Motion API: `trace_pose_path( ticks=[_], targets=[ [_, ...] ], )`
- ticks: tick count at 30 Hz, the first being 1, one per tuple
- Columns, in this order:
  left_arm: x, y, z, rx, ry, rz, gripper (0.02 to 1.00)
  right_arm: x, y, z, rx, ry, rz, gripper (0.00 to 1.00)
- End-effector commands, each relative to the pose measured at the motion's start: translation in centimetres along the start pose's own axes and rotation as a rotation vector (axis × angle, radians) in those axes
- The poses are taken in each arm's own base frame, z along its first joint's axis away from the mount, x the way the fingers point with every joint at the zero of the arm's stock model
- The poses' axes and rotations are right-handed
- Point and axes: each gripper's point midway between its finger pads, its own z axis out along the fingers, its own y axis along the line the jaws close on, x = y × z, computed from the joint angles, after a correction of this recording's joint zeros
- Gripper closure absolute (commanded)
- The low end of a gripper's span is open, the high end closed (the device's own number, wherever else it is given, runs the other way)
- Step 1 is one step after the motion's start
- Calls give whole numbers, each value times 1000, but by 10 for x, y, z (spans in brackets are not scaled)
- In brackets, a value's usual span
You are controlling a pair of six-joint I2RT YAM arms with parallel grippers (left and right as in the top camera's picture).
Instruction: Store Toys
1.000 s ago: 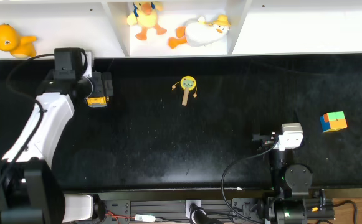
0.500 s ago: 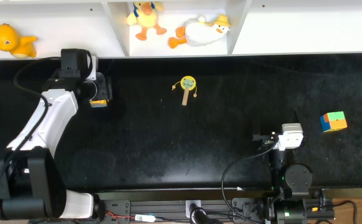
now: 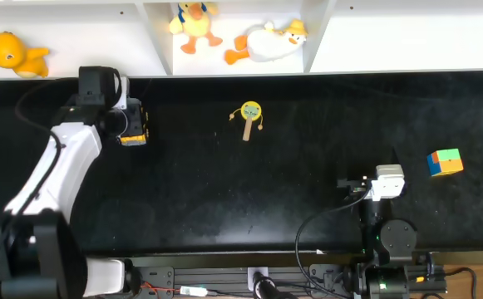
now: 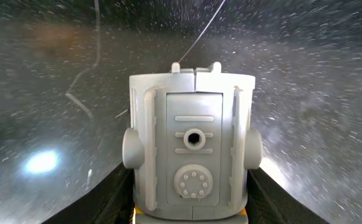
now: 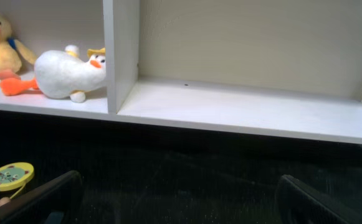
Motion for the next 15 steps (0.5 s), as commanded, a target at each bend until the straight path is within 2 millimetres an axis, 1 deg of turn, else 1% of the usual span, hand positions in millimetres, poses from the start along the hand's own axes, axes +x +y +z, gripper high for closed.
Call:
trace_pose_path(
  ticks=[1,4,6,9,13,15],
  targets=[
    [-18,-4,-49,22,-137,1,693,4,2,0,-10,2,8,5],
    [-26,-5,-70,30,-202,1,693,4,2,0,-10,2,8,5],
    [-31,-6,-80,33,-232,-1,693,4,2,0,-10,2,8,5],
    [-44,-7,-90,38,-268,-1,695,4,2,0,-10,2,8,5],
    [-66,-9,-103,41,-316,5,695,4,2,0,-10,2,8,5],
    [-78,-11,-106,42,-331,9,695,4,2,0,-10,2,8,5]
  ],
)
